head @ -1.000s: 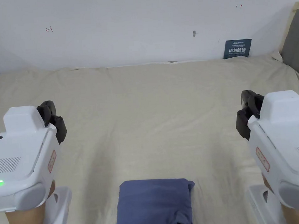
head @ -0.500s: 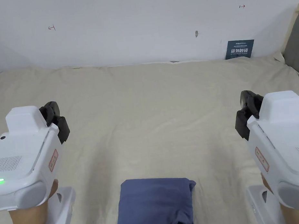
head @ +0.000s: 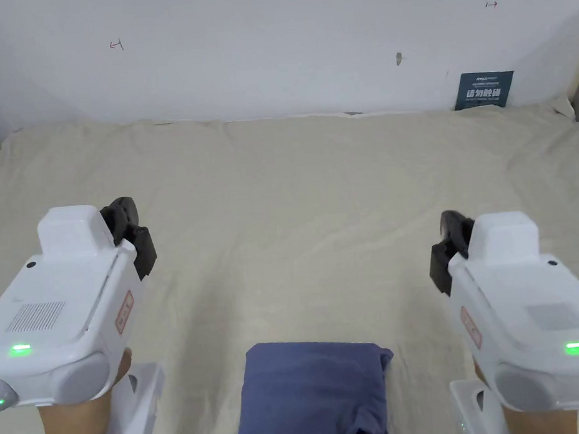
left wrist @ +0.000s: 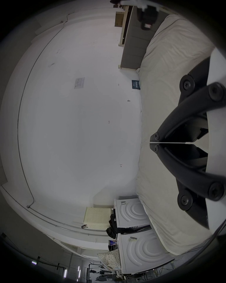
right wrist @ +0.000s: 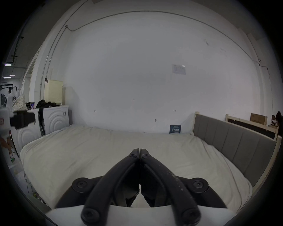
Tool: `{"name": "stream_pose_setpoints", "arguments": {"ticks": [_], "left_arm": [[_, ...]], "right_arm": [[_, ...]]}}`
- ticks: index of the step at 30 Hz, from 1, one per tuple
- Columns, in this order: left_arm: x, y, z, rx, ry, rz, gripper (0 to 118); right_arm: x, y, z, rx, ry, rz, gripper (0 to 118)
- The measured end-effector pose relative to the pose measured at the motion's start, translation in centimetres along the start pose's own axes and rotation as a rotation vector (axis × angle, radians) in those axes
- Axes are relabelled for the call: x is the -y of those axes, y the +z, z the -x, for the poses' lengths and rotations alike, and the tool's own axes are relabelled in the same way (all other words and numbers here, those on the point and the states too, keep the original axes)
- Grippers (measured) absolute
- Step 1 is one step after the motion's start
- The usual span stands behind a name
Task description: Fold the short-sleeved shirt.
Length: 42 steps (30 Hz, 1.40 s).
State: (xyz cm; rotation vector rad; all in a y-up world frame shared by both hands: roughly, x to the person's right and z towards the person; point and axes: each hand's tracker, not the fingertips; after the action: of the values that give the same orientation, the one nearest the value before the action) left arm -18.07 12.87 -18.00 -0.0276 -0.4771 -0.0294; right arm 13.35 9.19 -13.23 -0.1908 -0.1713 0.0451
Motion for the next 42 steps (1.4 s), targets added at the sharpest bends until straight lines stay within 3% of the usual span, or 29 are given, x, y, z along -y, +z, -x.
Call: {"name": "stream_pose_setpoints", "arguments": {"ticks": [7, 11, 20, 24, 26, 27, 28, 30, 31, 32, 38, 39, 42], "left_arm": [[0.9, -0.2, 0.0, 0.026, -0.007, 0.036, 1], [1.9, -0.6, 0.1, 0.051, -0.012, 0.07, 1], [5.4, -2.3, 0.5, 0.141, 0.079, 0.25, 1], [7.9, -3.5, 1.0, 0.204, 0.184, 0.41, 1], [9.2, -4.3, 1.6, 0.248, 0.278, 0.531, 13], [10.0, -4.7, 1.9, 0.278, 0.328, 0.608, 25], [10.8, -5.1, 2.0, 0.295, 0.365, 0.675, 52], [12.9, -6.1, 2.4, 0.332, 0.427, 0.806, 94], [13.9, -6.3, 2.5, 0.35, 0.439, 0.844, 109], [15.0, -6.7, 2.6, 0.35, 0.455, 0.871, 112], [19.8, -9.0, 3.7, 0.387, 0.538, 1.093, 108], [20.3, -9.1, 3.7, 0.408, 0.534, 1.116, 102], [21.3, -9.6, 3.6, 0.445, 0.562, 1.157, 51]], "right_arm": [[8.1, -4.1, 4.1, -0.09, 0.007, 0.204, 3], [13.0, -5.6, 6.3, -0.14, -0.037, 0.358, 3], [21.3, -6.8, 8.8, -0.137, -0.013, 0.622, 3], [22.2, -6.4, 8.3, -0.148, -0.046, 0.552, 3], [22.2, -6.3, 8.2, -0.155, -0.041, 0.545, 3], [22.2, -6.3, 8.2, -0.158, -0.036, 0.543, 3], [22.3, -6.2, 8.2, -0.162, -0.025, 0.536, 3], [22.4, -6.0, 8.2, -0.168, -0.014, 0.528, 3], [22.4, -6.0, 8.2, -0.17, -0.013, 0.525, 3], [22.4, -6.0, 8.1, -0.173, -0.011, 0.523, 3], [22.6, -5.8, 7.6, -0.193, -0.032, 0.513, 3], [22.6, -5.8, 7.6, -0.195, -0.033, 0.513, 3], [22.7, -5.8, 7.3, -0.2, -0.053, 0.511, 3]]}}
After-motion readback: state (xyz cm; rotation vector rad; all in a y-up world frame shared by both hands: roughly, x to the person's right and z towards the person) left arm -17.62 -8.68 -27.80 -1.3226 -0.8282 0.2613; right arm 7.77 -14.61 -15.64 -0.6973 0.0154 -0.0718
